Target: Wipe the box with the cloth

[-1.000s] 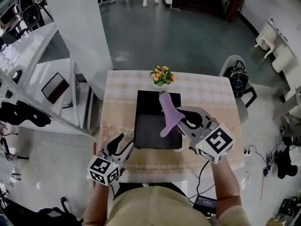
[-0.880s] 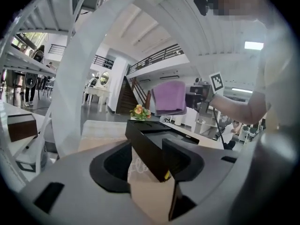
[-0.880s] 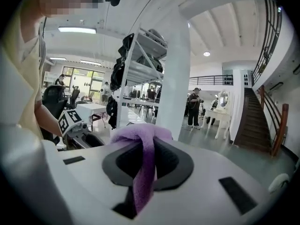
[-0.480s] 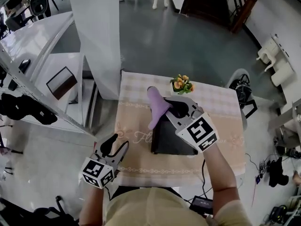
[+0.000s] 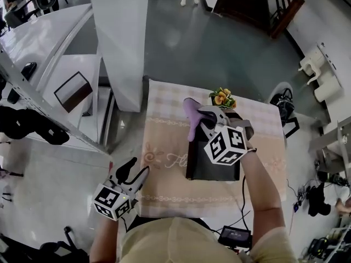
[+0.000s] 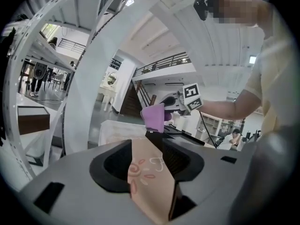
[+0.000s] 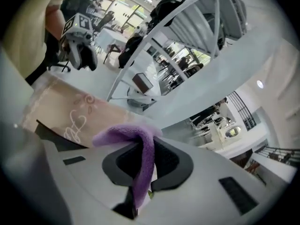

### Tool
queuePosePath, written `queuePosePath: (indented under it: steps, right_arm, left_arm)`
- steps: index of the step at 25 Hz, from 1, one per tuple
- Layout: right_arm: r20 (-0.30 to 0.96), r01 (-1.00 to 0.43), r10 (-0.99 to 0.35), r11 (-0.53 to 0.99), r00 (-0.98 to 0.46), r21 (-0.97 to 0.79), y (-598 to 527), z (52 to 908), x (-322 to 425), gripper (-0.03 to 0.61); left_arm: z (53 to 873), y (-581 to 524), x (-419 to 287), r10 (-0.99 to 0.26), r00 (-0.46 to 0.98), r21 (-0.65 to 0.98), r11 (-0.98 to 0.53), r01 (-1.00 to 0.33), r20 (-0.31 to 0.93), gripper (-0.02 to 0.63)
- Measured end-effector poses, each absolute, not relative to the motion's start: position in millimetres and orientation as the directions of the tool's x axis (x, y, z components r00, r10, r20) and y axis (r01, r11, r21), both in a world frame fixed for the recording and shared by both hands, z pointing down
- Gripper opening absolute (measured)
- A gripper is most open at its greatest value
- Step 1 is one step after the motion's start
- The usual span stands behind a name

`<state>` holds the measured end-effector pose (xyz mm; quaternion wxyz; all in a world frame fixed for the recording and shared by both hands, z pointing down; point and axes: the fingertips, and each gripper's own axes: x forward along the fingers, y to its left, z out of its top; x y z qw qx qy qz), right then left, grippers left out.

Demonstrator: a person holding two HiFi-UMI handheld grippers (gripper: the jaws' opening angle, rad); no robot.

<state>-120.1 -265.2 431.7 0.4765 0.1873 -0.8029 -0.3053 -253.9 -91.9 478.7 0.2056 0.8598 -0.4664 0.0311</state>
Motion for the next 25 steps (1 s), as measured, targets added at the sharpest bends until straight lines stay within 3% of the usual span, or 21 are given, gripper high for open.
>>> queuePosePath:
  steps: [4, 10, 25]
  right_arm:
    - [0.737, 0.222, -0.588, 0.711, -0.333, 0.667, -271, 480, -124, 0.055]
    - [0.811, 0.375, -0.547, 0.721, -0.209, 0.583, -269, 514, -126, 0.055]
    - [0.957, 0.251, -0.283, 0.923, -0.067, 0.291, -227, 526, -123, 0.055]
  left_arm:
    - [483, -90, -256, -0.775, 0.582, 0.338, -0.494, -0.801, 0.246, 0.198]
    - [487, -83, -265, -0.775, 0.583, 0.353, -0.488, -0.798, 0.246, 0.198]
    - [500, -75, -261, -0.760, 0.595, 0.382, -0.484, -0.787, 0.262, 0.198]
